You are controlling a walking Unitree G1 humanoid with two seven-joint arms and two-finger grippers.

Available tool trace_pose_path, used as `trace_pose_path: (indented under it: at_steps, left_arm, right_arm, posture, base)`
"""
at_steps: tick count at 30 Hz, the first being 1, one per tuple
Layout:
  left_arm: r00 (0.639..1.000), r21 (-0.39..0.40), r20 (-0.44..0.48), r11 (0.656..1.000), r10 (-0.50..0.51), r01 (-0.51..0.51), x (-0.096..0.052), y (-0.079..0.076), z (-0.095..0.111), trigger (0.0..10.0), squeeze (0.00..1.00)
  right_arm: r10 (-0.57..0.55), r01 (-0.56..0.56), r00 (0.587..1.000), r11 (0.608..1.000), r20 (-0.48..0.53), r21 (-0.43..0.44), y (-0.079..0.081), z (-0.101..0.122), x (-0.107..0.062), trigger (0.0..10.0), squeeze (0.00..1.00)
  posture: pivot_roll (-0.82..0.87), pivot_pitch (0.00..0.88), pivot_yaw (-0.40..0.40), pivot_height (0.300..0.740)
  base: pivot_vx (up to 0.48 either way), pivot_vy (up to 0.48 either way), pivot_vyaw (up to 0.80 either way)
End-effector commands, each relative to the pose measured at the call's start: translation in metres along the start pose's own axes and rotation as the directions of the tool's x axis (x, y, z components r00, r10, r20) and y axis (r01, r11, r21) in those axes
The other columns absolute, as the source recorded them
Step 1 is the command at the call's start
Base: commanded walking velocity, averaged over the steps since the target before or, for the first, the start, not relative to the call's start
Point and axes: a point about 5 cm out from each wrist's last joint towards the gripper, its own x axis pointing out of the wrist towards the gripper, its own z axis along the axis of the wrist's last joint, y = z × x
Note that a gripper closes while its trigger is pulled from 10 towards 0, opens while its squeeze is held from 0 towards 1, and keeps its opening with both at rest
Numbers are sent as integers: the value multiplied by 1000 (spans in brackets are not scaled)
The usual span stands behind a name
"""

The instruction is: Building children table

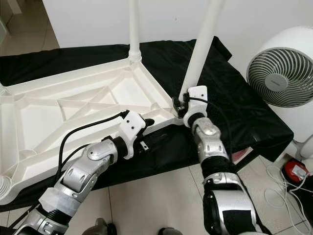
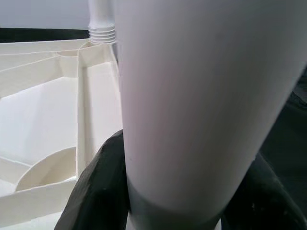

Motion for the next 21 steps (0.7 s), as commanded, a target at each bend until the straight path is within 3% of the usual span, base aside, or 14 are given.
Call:
trace_pose_path:
  at_steps: [1,2,3,4,5,6,8,9,14,15,16,17,18,21]
  left_arm:
    - [1000,4,-14,1000,-25,25,0,-4,-3,10000,0]
    - [1000,2,-14,1000,-27,27,0,-4,-3,10000,0]
    - [1000,2,-14,1000,-27,27,0,-4,-3,10000,0]
    - [1000,1,-15,1000,-28,28,0,-4,-3,10000,0]
    - [1000,1,-15,1000,-28,28,0,-4,-3,10000,0]
    - [999,-1,-14,1000,-29,29,1,-5,-3,10000,0]
    - [999,-1,-14,1000,-29,29,1,-5,-3,10000,0]
    - [999,-2,-14,1000,-30,30,1,-5,-3,10000,0]
    - [999,-2,-14,1000,-31,31,1,-6,-3,10000,0]
    - [1000,-1,-15,1000,-27,27,0,-5,-3,10000,0]
    - [1000,-1,-15,1000,-24,24,-1,-5,-3,10000,0]
    - [1000,-1,-15,1000,-24,24,-1,-5,-3,10000,0]
    - [1000,-2,-15,1000,-21,21,-1,-5,-3,10000,0]
    - [1000,-7,-13,1000,-23,23,1,-6,-4,10000,0]
  right_arm:
    - [-51,52,997,999,-55,8,-7,-11,-5,0,0]
    - [-115,116,991,993,-62,20,9,-12,-9,0,0]
    - [-115,116,991,993,-62,20,9,-12,-9,0,0]
    - [-153,157,986,986,-67,50,26,-12,-13,0,0]
    - [-153,157,986,986,-67,50,26,-12,-13,0,0]
    - [-142,147,988,986,-59,80,42,-10,-16,0,0]
    - [-142,147,988,986,-59,80,42,-10,-16,0,0]
    - [-141,145,989,985,-53,97,50,-7,-17,0,0]
    - [-140,144,989,985,-51,98,50,-6,-17,0,0]
    - [-141,146,988,984,-55,97,47,-6,-17,10000,16]
    - [-139,144,989,985,-58,96,45,-6,-17,10000,651]
    - [-139,144,989,985,-58,96,45,-6,-17,10000,651]
    - [-132,136,990,986,-51,99,42,-5,-17,10000,1000]
    - [-125,127,992,989,-26,81,35,1,-17,10000,1000]
  posture:
    - [-73,99,-10,740]
    - [-73,99,-10,740]
    - [-73,99,-10,740]
    - [-73,99,-10,740]
    - [-73,99,-10,740]
    - [-73,99,-10,740]
    - [-73,99,-10,740]
    - [-79,99,-14,740]
    - [-77,102,-17,740]
    - [-77,102,-17,740]
    - [-77,102,-17,740]
    - [-77,102,-17,740]
    - [-83,102,-23,740]
    - [-83,102,-23,740]
  base:
    - [0,0,0]
    - [0,0,0]
    - [0,0,0]
    - [0,0,0]
    - [0,0,0]
    - [0,0,0]
    - [0,0,0]
    - [0,0,0]
    - [0,0,0]
    - [0,0,0]
    - [0,0,0]
    - [0,0,0]
    - [0,0,0]
    - [0,0,0]
